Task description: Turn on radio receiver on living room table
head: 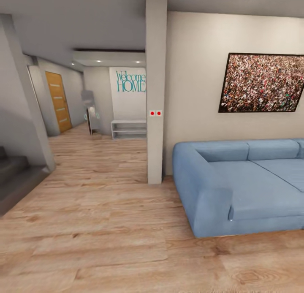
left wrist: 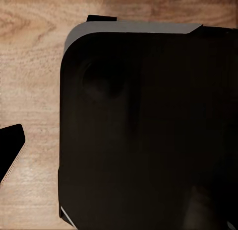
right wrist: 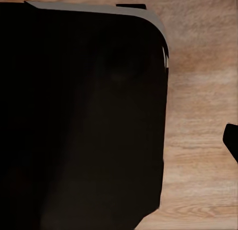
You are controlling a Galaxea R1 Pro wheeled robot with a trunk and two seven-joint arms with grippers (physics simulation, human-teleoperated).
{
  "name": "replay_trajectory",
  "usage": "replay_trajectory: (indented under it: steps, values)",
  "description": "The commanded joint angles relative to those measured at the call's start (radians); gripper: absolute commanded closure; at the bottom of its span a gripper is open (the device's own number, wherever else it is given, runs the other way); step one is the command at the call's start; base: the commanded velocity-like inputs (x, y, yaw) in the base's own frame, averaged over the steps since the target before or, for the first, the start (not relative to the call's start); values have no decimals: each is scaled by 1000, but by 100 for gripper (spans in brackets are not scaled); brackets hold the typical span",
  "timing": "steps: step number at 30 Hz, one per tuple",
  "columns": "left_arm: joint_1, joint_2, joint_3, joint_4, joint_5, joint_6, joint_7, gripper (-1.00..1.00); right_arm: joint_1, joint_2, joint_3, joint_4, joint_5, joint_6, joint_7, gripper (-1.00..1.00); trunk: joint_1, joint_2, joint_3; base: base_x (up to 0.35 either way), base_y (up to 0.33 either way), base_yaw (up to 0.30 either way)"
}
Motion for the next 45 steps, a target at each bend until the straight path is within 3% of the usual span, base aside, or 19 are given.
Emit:
replay_trajectory:
  steps: [1,37,45]
  values:
    - [0,0,0,0,0,0,0,-100,0,0,0,0,0,0,0,-100,0,0,0,12,3,-278]
    - [0,-2,-1,-2,-2,-1,-2,-100,0,0,0,0,0,-1,0,-100,0,0,0,1,0,-283]
    - [0,3,0,-2,1,7,-2,-100,0,0,0,0,-3,-1,0,-100,0,0,0,238,0,-99]
